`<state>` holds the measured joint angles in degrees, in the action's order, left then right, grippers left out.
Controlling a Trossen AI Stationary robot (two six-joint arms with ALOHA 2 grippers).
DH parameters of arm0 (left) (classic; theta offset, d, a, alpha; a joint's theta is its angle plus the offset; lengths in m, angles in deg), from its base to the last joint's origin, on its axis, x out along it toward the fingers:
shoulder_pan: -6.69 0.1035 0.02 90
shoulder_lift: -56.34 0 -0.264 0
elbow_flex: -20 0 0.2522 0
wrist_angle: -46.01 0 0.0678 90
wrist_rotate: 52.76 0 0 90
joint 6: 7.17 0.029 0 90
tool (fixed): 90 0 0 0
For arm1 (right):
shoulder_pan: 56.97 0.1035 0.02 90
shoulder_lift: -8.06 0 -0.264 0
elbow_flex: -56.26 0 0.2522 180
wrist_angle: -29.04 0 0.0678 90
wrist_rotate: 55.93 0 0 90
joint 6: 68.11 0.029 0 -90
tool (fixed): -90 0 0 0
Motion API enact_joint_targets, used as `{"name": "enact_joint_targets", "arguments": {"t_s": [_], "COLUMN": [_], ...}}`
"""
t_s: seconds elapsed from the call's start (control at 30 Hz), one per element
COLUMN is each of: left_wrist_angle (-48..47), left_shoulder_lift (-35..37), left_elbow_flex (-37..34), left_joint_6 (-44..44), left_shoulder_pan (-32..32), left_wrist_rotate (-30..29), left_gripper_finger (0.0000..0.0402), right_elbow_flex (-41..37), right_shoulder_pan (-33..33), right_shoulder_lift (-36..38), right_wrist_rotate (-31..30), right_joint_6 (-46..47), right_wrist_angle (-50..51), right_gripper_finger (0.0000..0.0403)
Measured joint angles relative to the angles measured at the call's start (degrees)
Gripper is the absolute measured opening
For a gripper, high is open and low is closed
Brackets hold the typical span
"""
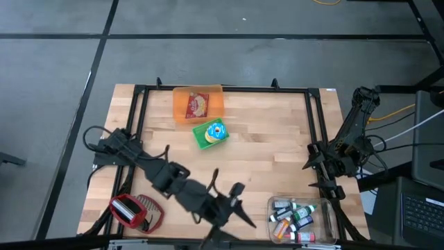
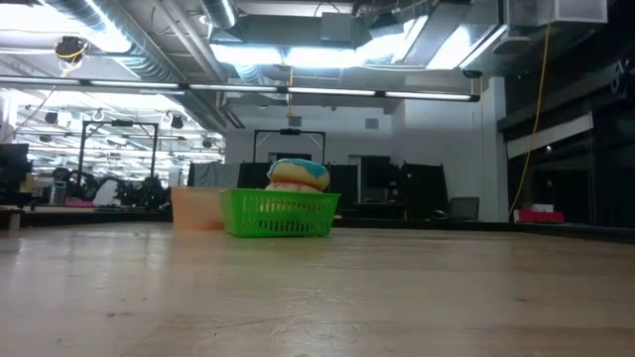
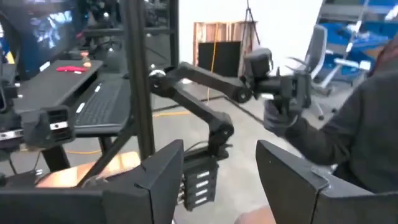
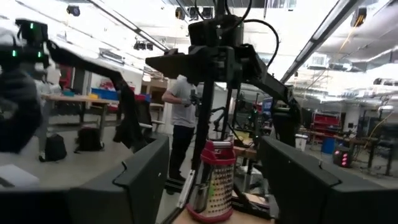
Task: Pick & Place Food Item
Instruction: Return to Home Position
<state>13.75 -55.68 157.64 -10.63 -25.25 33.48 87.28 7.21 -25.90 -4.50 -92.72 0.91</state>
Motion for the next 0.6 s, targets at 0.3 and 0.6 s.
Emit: {"name": "enact_joint_targets", "arguments": {"t_s": [0.3,0.6], "left_wrist_angle": [-10.86,-18.48], "left_shoulder_lift": [3.47,3.79], "left_elbow_flex": [-0.02,-0.07], "left_joint_6": [-4.91,-0.54], "left_shoulder_pan": [-6.07,-15.44], "left_wrist_rotate": [-8.71,-33.18], "left_gripper_finger": [0.0196,0.0196], "right_elbow_flex": [0.07,8.44], "right_shoulder_pan": [-0.57,-6.23], "right_shoulder_lift": [-0.96,0.02], "right_wrist_rotate": [1.62,18.86], "right_joint_6": [2.97,22.05], "right_wrist_angle": [3.38,29.89], "right_gripper_finger": [0.0251,0.0251]}}
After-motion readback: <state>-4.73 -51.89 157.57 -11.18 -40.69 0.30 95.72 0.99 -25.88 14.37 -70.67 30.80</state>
